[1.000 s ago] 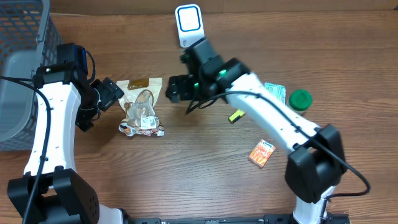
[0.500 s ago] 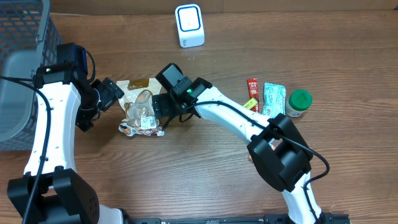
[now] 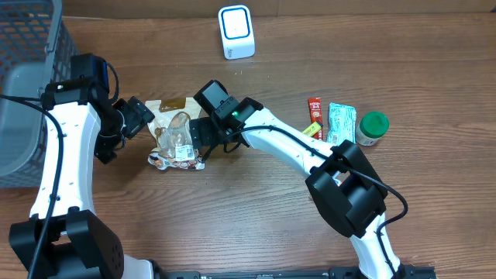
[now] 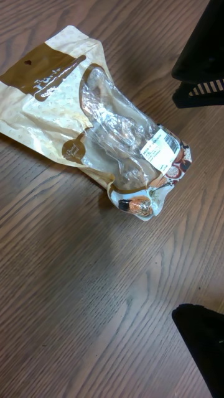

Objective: Scan the item barcode
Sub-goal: 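Move the right gripper left to the snack bag, then grasp the snack bag with the right gripper and lift it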

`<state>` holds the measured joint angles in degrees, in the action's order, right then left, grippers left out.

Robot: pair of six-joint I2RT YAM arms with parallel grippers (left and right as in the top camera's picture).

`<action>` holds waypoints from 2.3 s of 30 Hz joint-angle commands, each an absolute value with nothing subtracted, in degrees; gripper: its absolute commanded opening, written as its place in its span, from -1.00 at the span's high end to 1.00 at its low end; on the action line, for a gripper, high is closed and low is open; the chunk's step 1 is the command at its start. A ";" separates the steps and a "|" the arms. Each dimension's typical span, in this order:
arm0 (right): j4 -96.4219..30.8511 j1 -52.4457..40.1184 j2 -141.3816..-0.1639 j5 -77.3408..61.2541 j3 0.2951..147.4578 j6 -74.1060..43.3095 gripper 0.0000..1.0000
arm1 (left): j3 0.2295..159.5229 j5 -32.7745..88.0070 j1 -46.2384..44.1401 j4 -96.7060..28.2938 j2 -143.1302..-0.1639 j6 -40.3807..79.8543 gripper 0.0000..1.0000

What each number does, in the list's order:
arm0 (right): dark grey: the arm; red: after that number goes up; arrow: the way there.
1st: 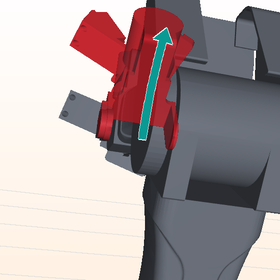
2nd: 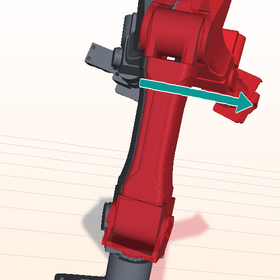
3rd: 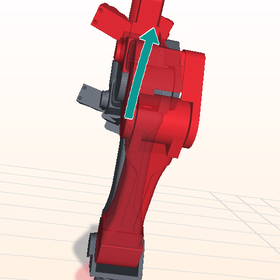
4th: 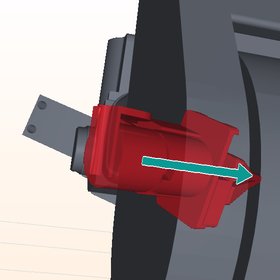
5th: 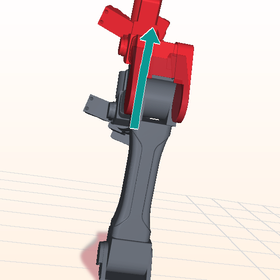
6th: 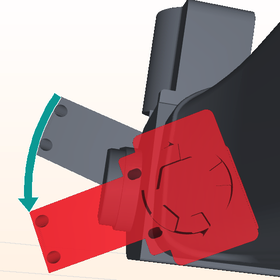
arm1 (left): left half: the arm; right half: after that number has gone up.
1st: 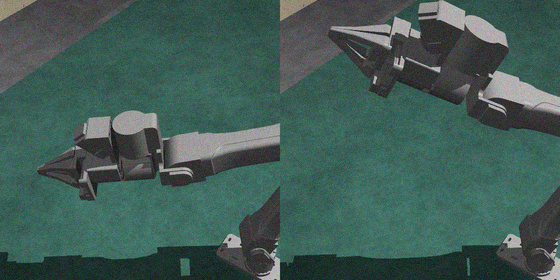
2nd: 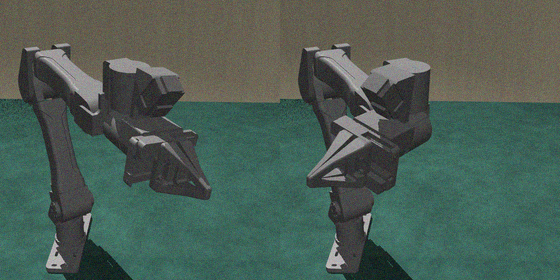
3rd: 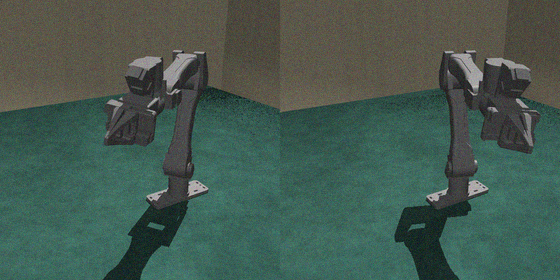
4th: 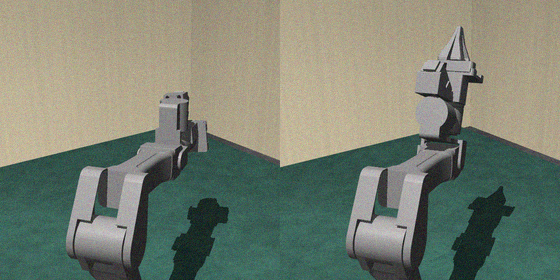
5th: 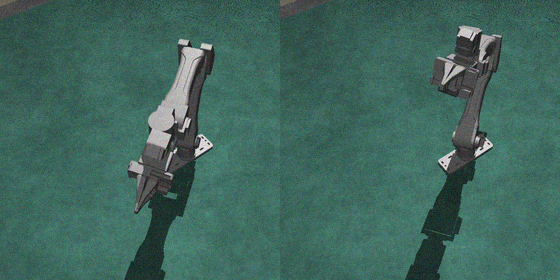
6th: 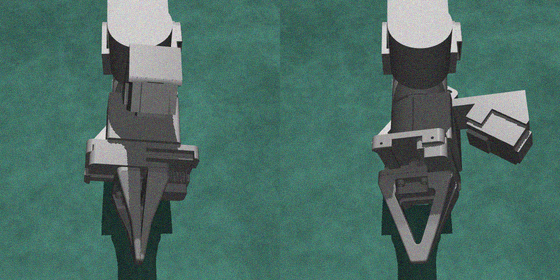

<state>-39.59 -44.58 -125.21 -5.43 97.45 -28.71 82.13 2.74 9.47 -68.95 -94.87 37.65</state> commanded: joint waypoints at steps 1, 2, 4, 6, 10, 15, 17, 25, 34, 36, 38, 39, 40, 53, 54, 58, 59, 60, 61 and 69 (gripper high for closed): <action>-39.16 -44.40 -126.21 -4.51 97.45 -28.95 -0.83 | 82.65 2.35 9.45 -68.88 -95.35 37.26 -1.00; -39.09 -44.40 -126.58 -4.51 97.45 -28.93 -0.83 | 82.65 2.37 9.43 -68.88 -95.35 37.26 -1.00; -38.92 -44.40 -127.17 -4.54 97.45 -28.95 -0.83 | 82.65 2.35 9.34 -68.88 -95.35 37.26 -1.00; -38.76 -44.40 -127.92 -4.51 97.45 -28.93 -0.83 | 82.65 2.35 9.37 -68.90 -95.35 37.26 -1.00; -38.61 -44.40 -128.35 -4.54 97.45 -28.95 -0.83 | 82.65 2.35 9.37 -68.88 -95.35 37.26 -1.00; -38.63 -44.40 -128.38 -4.51 97.45 -28.93 -0.82 | 82.65 2.35 9.37 -68.90 -95.35 37.26 -1.00; -38.70 -44.40 -128.38 -4.51 97.45 -28.91 -0.82 | 82.65 2.35 9.37 -68.90 -95.35 37.26 -1.00; -38.70 -44.40 -128.38 -4.54 97.45 -28.93 -0.84 | 82.65 2.35 9.37 -68.90 -95.35 37.26 -0.99; -37.71 -44.77 -128.38 -4.78 97.45 -28.97 -0.83 | 82.65 2.37 9.34 -68.90 -95.35 37.26 -1.00; -37.12 -45.19 -128.38 -5.17 97.45 -28.97 -0.83 | 82.65 2.35 9.34 -68.88 -95.35 37.26 -1.00; -35.77 -45.56 -128.38 -6.68 97.45 -28.95 -0.84 | 82.65 2.35 9.37 -68.90 -95.35 37.26 -1.00; -34.89 -45.69 -128.38 -7.53 97.45 -28.95 -0.83 | 82.65 2.35 9.37 -68.90 -95.35 37.26 -1.00; -33.93 -45.80 -128.38 -8.12 97.45 -28.95 -0.83 | 82.65 2.35 9.37 -68.88 -95.35 37.26 -1.00; -24.86 -48.71 -129.23 -3.64 97.45 -28.95 -0.53 | 82.65 2.35 9.37 -68.88 -95.35 37.26 -1.00; -24.80 -49.25 -129.71 -2.42 97.45 -28.97 -0.52 | 82.65 2.35 9.37 -68.90 -95.35 37.26 -1.00; -25.02 -51.05 -131.44 2.50 97.45 -28.93 -0.50 | 82.65 2.35 9.37 -68.90 -95.35 37.26 -1.00; -25.43 -51.27 -131.68 3.79 97.45 -28.93 -0.49 | 82.65 2.37 9.37 -68.90 -95.35 37.26 -1.00; -26.13 -51.37 -131.76 4.93 97.45 -28.93 -0.48 | 82.65 2.35 9.34 -68.88 -95.35 37.26 -1.00; -27.29 -51.37 -131.76 6.20 97.45 -28.95 -0.43 | 82.65 2.35 9.34 -68.88 -95.35 37.26 -1.00; -39.24 -47.40 -125.82 7.92 97.58 -34.46 -0.21 | 82.65 2.35 9.37 -68.88 -95.35 37.26 -1.00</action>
<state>-36.03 -50.54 -129.38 4.69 97.76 -30.59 82.13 2.74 9.47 -68.95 -94.87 37.65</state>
